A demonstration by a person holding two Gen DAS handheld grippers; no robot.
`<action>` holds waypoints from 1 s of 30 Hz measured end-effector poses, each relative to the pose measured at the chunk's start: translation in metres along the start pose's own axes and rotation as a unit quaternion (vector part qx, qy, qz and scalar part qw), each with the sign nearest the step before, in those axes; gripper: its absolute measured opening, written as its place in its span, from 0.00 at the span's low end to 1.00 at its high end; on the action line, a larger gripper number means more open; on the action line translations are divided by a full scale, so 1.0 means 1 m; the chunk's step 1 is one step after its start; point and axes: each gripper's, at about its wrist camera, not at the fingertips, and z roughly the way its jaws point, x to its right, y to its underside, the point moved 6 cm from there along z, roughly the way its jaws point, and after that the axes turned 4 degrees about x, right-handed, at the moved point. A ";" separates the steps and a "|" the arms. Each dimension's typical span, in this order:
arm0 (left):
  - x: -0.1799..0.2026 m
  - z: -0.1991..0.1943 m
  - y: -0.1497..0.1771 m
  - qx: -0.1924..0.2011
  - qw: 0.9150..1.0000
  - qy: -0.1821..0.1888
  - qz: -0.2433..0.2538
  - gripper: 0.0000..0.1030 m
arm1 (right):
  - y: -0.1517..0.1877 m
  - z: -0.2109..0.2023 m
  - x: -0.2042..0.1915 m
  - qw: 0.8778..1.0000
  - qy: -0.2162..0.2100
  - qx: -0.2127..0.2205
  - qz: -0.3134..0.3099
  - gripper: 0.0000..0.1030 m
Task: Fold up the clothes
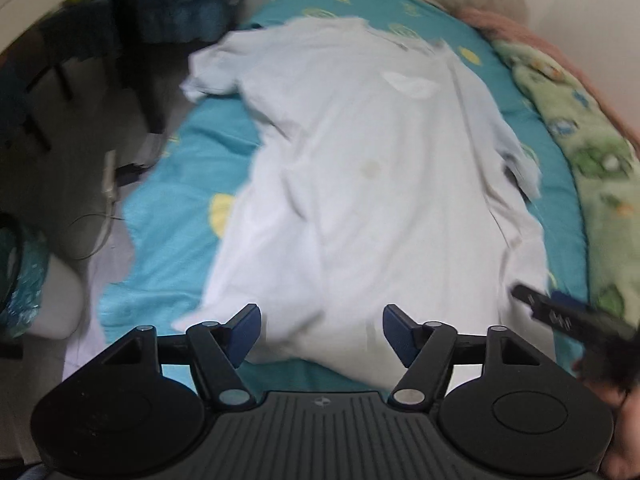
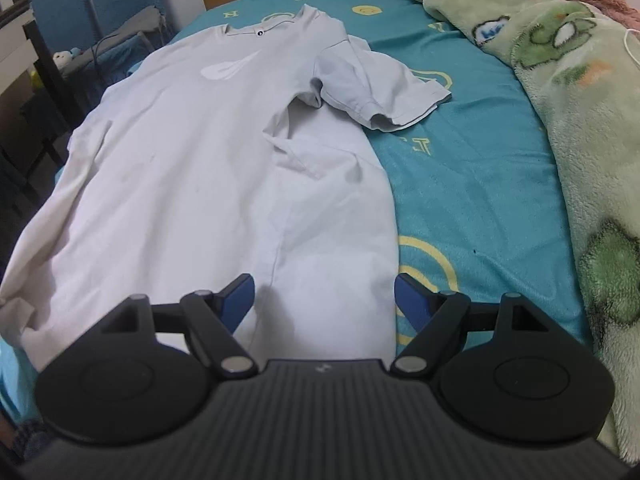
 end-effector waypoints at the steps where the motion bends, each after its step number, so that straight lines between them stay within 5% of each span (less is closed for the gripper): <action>1: 0.004 0.011 0.004 -0.012 1.000 -0.003 0.008 0.63 | 0.001 0.000 -0.002 1.000 0.000 -0.001 -0.006 0.76; 5: -0.010 0.037 0.010 -0.005 0.996 -0.081 0.038 0.61 | 0.006 0.001 -0.007 1.000 0.003 -0.006 -0.023 0.76; 10: -0.043 0.047 0.004 0.002 0.984 -0.177 0.018 0.67 | 0.006 0.003 -0.005 1.000 0.007 -0.010 -0.019 0.76; 15: -0.054 0.053 0.002 -0.035 0.991 -0.132 -0.016 0.16 | 0.007 0.006 -0.007 1.000 0.008 -0.012 -0.027 0.76; 19: -0.073 0.025 -0.023 -0.025 0.995 -0.071 -0.063 0.12 | 0.012 0.010 -0.009 0.999 0.009 -0.020 -0.044 0.76; 23: -0.102 0.000 -0.039 -0.072 0.992 -0.021 -0.098 0.10 | 0.013 0.012 -0.007 0.999 0.007 -0.023 -0.044 0.76; 27: -0.136 0.011 -0.032 -0.125 0.983 -0.121 -0.064 0.10 | 0.012 0.012 -0.007 0.999 0.005 -0.024 -0.044 0.76; 30: -0.141 0.020 -0.025 -0.141 0.978 -0.148 -0.043 0.19 | 0.012 0.011 -0.007 0.999 0.005 -0.024 -0.044 0.76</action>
